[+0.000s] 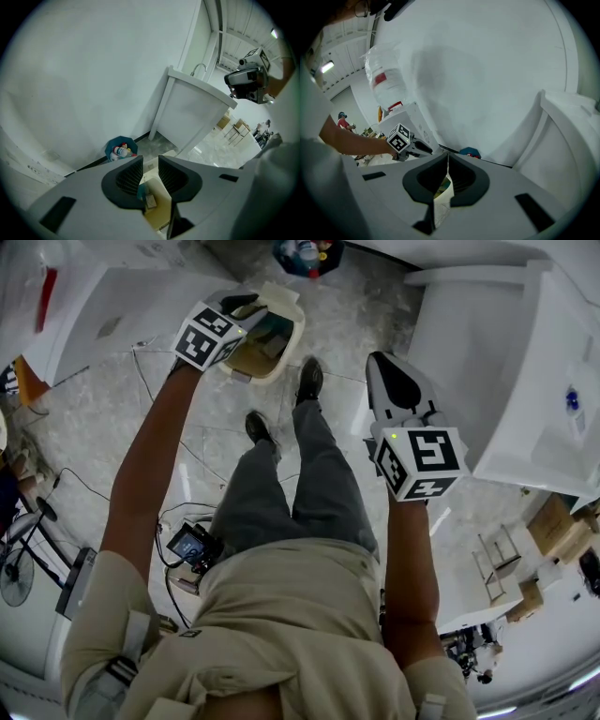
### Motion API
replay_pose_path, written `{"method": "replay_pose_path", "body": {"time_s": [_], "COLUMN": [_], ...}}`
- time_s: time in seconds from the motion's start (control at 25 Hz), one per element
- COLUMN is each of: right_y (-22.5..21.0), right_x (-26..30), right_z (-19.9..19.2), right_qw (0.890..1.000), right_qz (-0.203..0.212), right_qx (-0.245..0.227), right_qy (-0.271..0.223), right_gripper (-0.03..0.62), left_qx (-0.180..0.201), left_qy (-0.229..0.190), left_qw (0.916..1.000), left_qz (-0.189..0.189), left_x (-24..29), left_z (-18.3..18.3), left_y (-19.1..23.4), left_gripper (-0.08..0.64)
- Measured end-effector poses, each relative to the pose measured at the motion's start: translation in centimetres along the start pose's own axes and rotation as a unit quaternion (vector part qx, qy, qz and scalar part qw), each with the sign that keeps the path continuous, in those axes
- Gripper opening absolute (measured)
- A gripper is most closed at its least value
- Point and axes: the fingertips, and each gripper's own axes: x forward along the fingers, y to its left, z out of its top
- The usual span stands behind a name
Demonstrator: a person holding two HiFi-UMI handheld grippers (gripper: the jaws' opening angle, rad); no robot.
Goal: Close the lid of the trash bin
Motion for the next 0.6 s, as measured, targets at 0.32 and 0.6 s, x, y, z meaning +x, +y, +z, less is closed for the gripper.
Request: {"method": "replay_pose_path", "body": {"time_s": [0.32,0.6], "right_y": [1.2,2.1], "right_x": [0.3,0.6], "right_z": [-0.3,-0.7], "right_qw": [1.000,1.000], "right_qz": [0.005,0.010], "right_qx": [-0.006,-0.011], "right_qy": [0.004,0.009], "right_gripper": [0.026,0.026], "left_qx": [-0.023,-0.045], "left_qy": [0.006,0.005], "left_qw": [0.9997,0.9989], "left_qz": [-0.008,-0.011], "left_x": [-1.3,-2.0], "left_z": [-2.6,-4.6], "left_y": [-0.8,-1.6], "left_gripper": [0.069,0.060]}}
